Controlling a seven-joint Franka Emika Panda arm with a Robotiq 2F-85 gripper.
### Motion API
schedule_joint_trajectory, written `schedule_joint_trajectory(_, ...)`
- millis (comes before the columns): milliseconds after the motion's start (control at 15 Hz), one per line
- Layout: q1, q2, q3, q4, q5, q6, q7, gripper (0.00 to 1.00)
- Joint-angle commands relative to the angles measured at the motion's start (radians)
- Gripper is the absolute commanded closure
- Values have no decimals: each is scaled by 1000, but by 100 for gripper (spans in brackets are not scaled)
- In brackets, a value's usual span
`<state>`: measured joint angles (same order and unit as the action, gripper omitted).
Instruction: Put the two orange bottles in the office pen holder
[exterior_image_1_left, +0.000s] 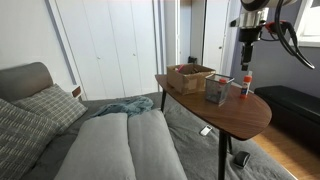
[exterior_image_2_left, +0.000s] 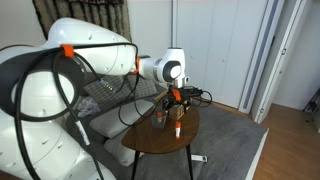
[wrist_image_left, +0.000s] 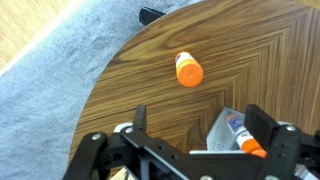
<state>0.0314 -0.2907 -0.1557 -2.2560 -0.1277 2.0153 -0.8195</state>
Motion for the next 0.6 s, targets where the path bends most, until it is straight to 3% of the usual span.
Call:
schedule_joint_trajectory(0, -19, 36, -12, 13, 35, -11, -56, 0)
schedule_joint_trajectory(533, -37, 81, -9, 9, 76, -56, -55, 0)
